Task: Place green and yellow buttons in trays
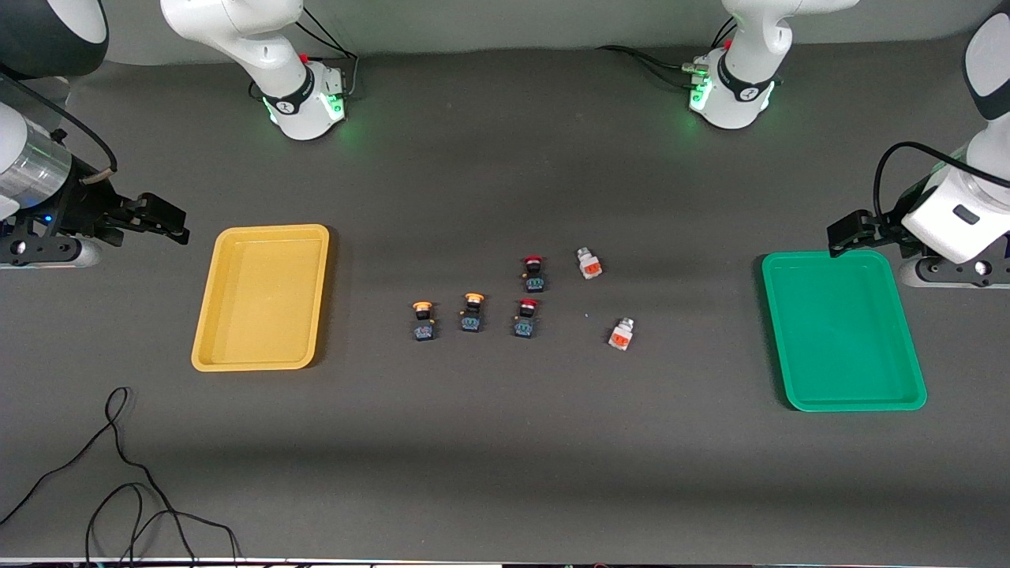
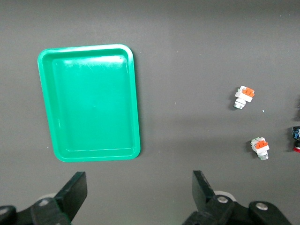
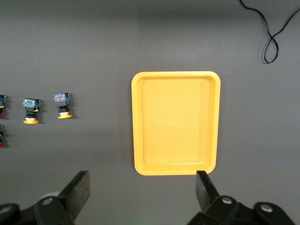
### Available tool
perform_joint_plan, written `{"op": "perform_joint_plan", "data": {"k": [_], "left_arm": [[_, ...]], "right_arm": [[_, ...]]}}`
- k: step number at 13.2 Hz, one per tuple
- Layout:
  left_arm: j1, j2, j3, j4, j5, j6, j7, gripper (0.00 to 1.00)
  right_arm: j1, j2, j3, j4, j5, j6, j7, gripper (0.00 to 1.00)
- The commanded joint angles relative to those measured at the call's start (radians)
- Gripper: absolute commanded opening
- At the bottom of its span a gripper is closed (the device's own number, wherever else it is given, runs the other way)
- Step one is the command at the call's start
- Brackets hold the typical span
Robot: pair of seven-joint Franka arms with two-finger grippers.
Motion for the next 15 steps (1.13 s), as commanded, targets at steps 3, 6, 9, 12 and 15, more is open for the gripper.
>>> {"op": "perform_joint_plan", "data": {"k": [3,6,9,12,15], "left_arm": [[0.009,-0.014,-0.006,-0.004,0.003,-0.017,0.012,1.00],[0.009,-0.014,-0.006,-0.004,0.004,-0.017,0.012,1.00],[0.006,-0.017,-0.008,-0.009,0.004,-0.021,0.007,1.00],[-0.011,-0.018,-0.017,-0.015,0.003,-0.024,-0.010,1.00],[-0.071,-0.020,-0.017,-0.044,-0.005,-0.012,-0.124,1.00]], "right_arm": [[0.010,0.011,-0.002,0.022,-0.016,-0.041,-0.002,1.00],[0.009,0.011,-0.002,0.022,-0.016,-0.041,-0.003,1.00],[0.009,0.011,-0.002,0.019,-0.015,-0.041,-0.002,1.00],[0.007,0.010,-0.005,0.018,-0.013,-0.049,-0.002,1.00],[0.007,0.010,-0.009,0.018,-0.013,-0.053,-0.002,1.00]]}}
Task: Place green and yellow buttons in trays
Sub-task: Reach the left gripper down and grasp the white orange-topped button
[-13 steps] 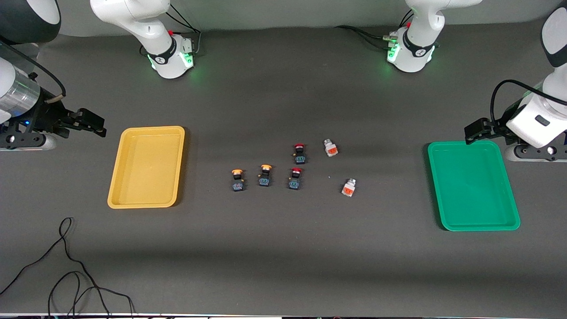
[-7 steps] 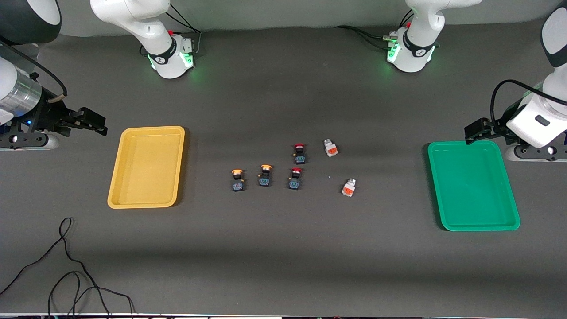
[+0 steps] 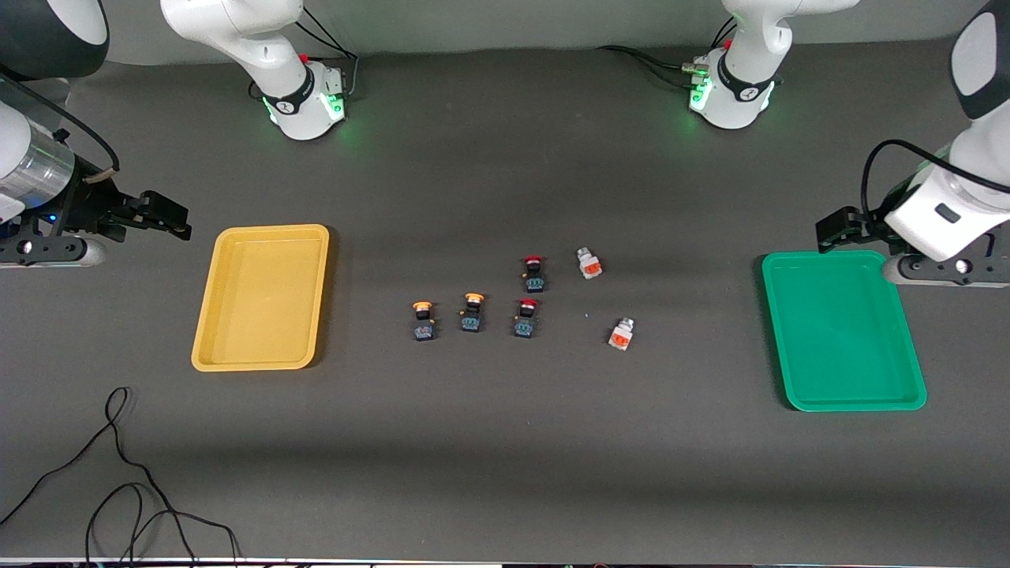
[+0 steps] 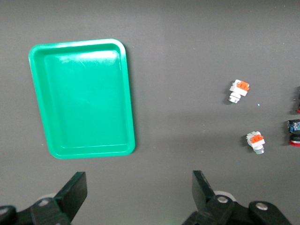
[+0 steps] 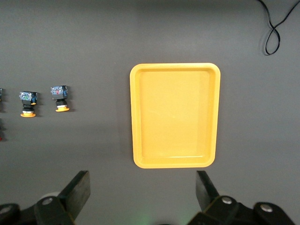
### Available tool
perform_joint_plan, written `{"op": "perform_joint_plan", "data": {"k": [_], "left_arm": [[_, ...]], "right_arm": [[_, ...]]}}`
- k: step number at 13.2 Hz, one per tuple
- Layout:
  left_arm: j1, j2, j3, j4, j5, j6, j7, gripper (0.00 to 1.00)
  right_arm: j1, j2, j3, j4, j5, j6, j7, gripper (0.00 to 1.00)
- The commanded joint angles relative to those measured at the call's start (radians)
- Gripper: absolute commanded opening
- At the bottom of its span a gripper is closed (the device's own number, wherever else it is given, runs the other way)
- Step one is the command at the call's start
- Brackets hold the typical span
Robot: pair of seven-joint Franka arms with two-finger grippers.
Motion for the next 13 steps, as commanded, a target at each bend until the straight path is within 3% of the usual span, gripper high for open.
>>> {"op": "perform_joint_plan", "data": {"k": [1,5,9,13], "left_arm": [[-0.080,-0.020,0.003,-0.046,-0.005,0.013,-0.140,1.00],[-0.262,-0.023,0.003,-0.057,-0.102,0.040,-0.438,1.00],[-0.500,0.002,0.003,-0.149,-0.102,0.247,-0.830,1.00],[-0.567,0.037,0.003,-0.167,-0.100,0.257,-0.948,1.00]], "right_arm": [[0.007,0.008,-0.006,0.018,-0.013,-0.017,-0.002,1.00],[0.005,0.008,-0.006,0.019,-0.013,-0.017,-0.002,1.00],[-0.001,0.009,-0.008,0.022,-0.012,-0.017,-0.006,1.00],[-0.001,0.009,-0.009,0.021,-0.012,-0.017,-0.009,1.00]]}}
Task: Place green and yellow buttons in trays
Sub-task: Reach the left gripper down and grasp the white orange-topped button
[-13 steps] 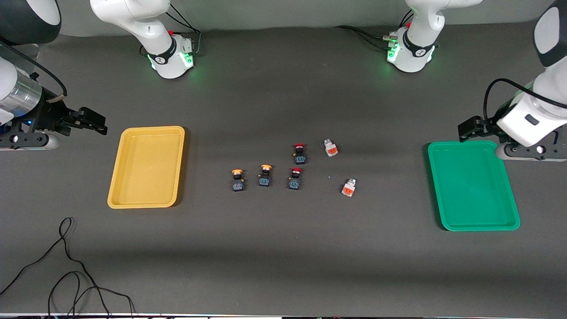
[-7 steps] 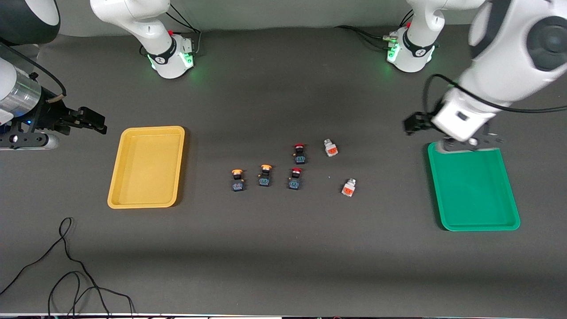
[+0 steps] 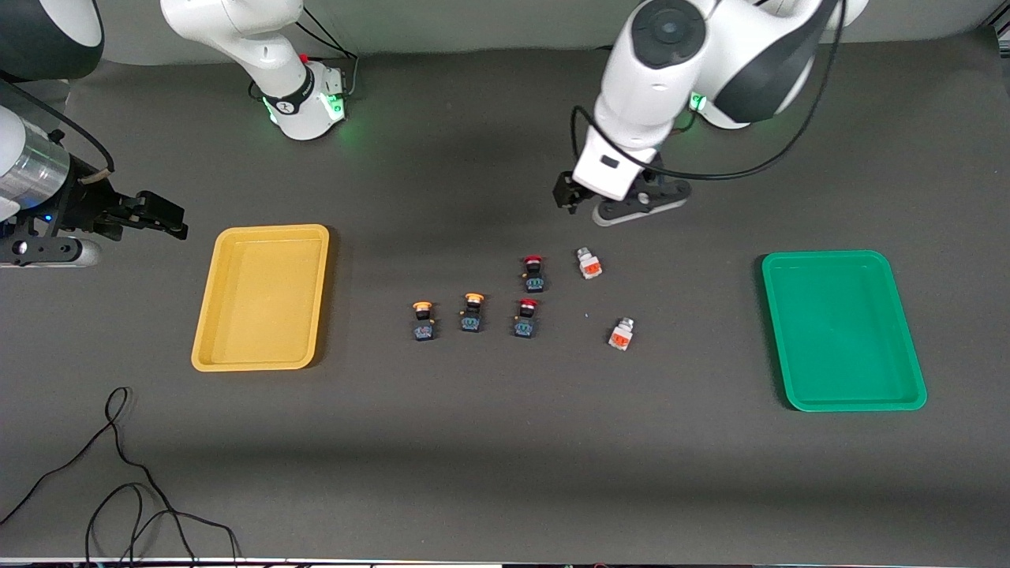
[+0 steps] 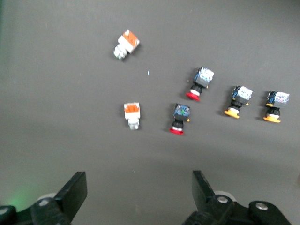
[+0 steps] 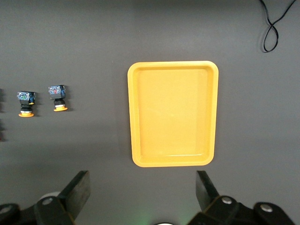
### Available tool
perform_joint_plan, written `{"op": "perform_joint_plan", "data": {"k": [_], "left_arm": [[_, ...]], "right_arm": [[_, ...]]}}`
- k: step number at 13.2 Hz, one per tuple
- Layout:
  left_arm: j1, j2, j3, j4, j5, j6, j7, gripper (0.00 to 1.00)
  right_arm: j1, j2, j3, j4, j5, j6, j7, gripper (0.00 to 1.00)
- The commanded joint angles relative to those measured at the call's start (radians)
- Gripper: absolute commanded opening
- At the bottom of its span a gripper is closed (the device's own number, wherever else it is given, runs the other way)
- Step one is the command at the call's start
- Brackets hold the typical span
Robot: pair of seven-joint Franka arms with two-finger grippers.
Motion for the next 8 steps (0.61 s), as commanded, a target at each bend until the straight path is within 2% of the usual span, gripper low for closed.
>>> {"op": "perform_joint_plan", "data": {"k": [1,6,8], "left_arm": [[-0.011,0.015,0.023,-0.049,-0.001,0.043,-0.036,1.00],[-0.016,0.065,0.023,-0.315,0.028,0.362,-0.022,1.00],[-0.028,0.120,0.023,-0.349,0.048,0.428,-0.024,1.00]], "right_arm": [[0.002,0.009,-0.003,0.021,-0.012,-0.014,-0.009,1.00],[0.002,0.009,-0.003,0.022,-0.013,-0.014,-0.015,1.00],[0.000,0.009,-0.005,0.021,-0.013,-0.014,-0.012,1.00]]}}
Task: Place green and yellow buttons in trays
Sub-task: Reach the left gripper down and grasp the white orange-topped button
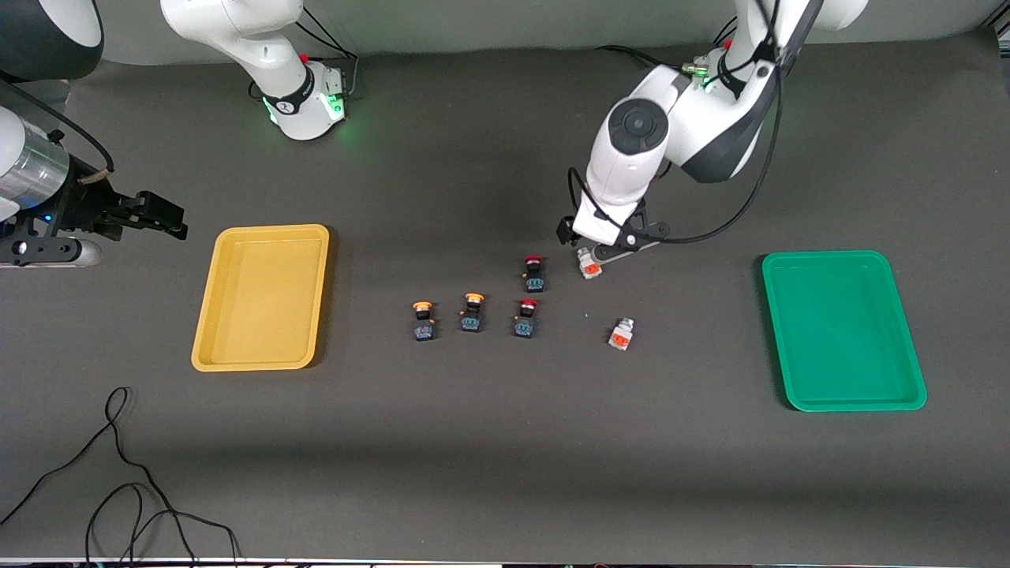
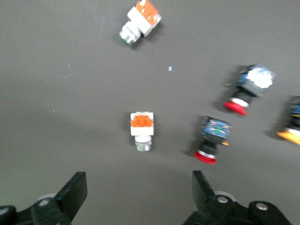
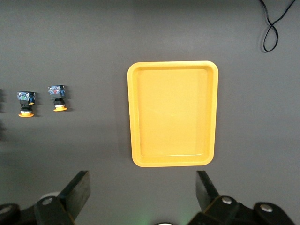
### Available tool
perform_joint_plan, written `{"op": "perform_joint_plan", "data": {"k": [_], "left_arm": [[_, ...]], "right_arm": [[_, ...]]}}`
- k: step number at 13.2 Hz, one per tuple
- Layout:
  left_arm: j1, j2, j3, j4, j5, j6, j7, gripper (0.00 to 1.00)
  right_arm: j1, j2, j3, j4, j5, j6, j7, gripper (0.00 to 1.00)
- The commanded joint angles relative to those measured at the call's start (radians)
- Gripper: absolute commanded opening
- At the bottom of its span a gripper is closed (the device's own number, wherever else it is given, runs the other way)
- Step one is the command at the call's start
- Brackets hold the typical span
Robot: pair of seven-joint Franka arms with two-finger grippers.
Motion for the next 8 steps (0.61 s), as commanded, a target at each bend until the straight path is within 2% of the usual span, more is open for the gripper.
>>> {"op": "perform_joint_plan", "data": {"k": [1,6,8], "left_arm": [[-0.017,0.053,0.009,-0.047,0.024,0.086,-0.009,1.00],[-0.014,0.223,0.014,-0.042,0.061,0.229,-0.018,1.00],[-0.014,0.269,0.017,-0.028,0.063,0.254,-0.019,1.00]], "right_arm": [[0.000,0.009,-0.004,0.021,-0.012,-0.014,-0.003,1.00],[0.009,0.012,-0.001,0.013,0.001,-0.043,0.000,1.00],[0.014,0.030,0.008,0.022,0.042,-0.043,0.018,0.99]]}}
